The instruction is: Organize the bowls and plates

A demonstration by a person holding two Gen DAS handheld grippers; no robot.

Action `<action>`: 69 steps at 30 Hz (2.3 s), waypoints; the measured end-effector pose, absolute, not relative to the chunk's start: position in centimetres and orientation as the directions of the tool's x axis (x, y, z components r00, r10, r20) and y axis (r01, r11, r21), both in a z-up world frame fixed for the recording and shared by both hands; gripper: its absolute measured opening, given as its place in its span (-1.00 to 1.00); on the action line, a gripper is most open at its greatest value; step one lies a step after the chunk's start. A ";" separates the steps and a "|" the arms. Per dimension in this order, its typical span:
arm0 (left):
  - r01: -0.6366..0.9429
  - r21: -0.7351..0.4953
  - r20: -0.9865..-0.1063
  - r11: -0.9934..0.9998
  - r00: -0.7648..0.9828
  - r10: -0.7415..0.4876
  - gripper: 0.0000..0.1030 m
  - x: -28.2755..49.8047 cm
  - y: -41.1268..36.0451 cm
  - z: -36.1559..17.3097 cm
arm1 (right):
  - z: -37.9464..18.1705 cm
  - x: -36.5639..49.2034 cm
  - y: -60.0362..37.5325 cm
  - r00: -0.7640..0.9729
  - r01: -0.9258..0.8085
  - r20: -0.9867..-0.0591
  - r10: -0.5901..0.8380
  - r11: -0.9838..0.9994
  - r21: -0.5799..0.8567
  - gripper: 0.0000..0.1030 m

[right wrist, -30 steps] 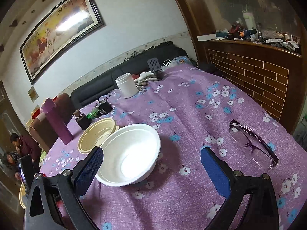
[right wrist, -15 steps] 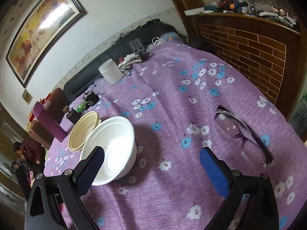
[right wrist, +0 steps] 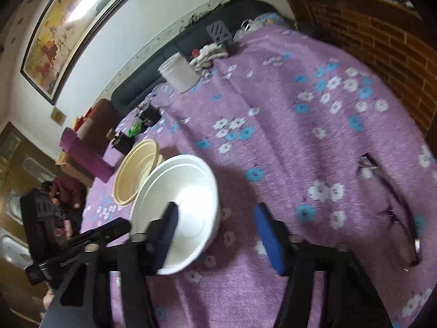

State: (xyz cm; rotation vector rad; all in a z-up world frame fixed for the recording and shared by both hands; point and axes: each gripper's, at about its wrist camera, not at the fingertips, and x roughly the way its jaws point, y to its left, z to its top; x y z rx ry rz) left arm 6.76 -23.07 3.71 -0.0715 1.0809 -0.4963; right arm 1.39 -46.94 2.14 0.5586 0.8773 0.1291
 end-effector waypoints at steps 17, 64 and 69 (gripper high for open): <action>0.409 -0.208 -0.802 0.889 0.449 -0.394 -0.75 2.9 -22.4 4.3 | 2.2 -0.1 -44.2 0.654 0.095 -0.679 0.333 0.855 0.510 -0.78; 0.280 0.028 -0.684 0.960 0.705 -0.186 -0.59 -5.7 -12.0 7.0 | 4.7 -4.7 -31.6 0.583 -0.169 -0.652 0.485 0.857 0.487 -0.70; 0.247 0.033 -0.655 0.969 0.737 -0.166 -0.57 -6.7 -9.6 8.9 | 6.0 -4.3 -29.7 0.557 -0.207 -0.636 0.534 0.831 0.517 -0.70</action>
